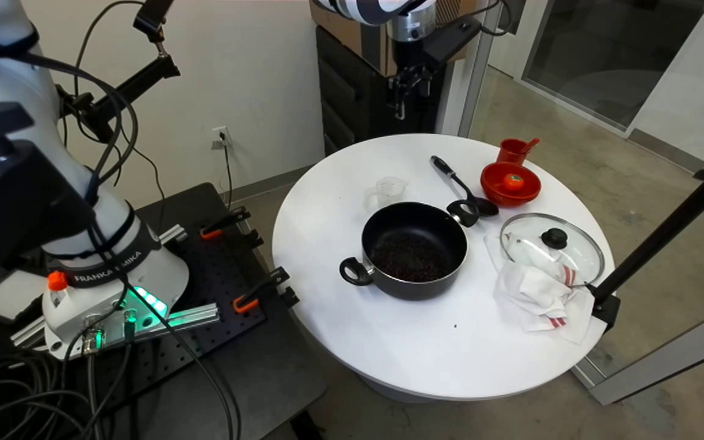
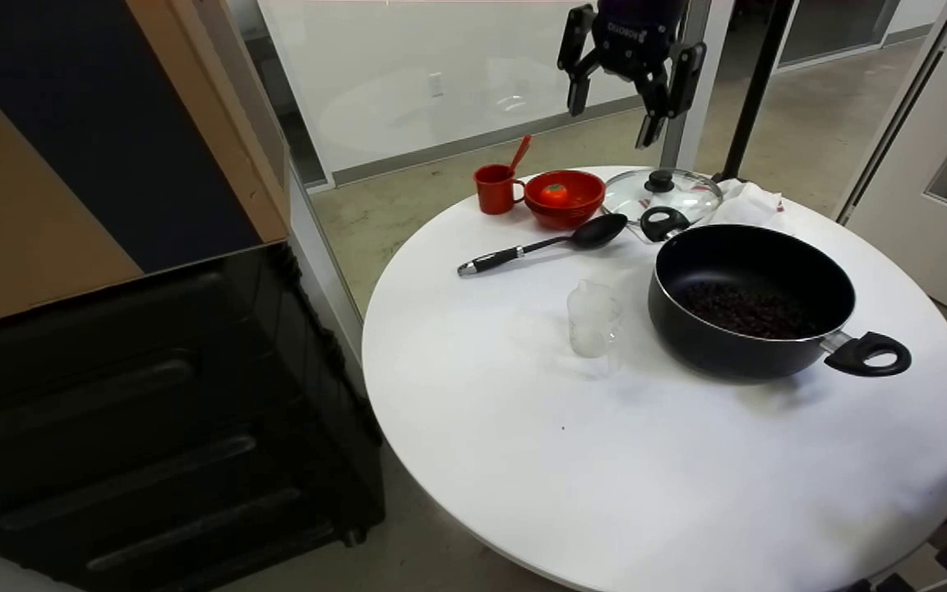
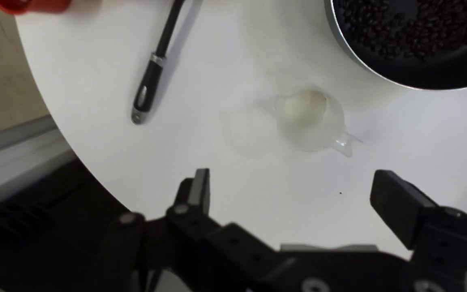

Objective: Pick the jar and pour the beans into the pot

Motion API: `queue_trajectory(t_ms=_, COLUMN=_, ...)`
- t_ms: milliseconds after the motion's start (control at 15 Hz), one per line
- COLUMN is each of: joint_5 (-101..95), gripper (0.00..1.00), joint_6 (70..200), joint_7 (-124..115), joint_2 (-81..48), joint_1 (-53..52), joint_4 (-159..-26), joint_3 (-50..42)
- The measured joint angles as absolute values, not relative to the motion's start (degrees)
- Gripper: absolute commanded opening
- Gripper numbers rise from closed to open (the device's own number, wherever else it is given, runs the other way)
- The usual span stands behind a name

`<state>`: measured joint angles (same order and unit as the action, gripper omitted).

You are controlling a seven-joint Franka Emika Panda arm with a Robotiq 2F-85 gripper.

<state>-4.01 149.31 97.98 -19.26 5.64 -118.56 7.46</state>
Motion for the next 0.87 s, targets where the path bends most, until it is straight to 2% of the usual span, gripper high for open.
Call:
queue_trajectory(t_ms=267, joint_5=-12.71, gripper=1.0, joint_6=151.23, joint_7=82.75, joint_2=-17.84, joint_1=1.88, joint_4=-118.55, joint_3=0.81)
queue_trajectory(t_ms=467, joint_5=-8.24, gripper=1.0, joint_6=144.37, joint_7=83.8, joint_2=-16.53, joint_1=3.06, joint_4=-118.56, joint_3=3.12)
queue_trajectory(t_ms=867, joint_5=-7.65, gripper=1.0, joint_6=143.62, joint_7=83.84, joint_2=-16.17, joint_1=3.39, joint_4=-118.6, joint_3=3.93)
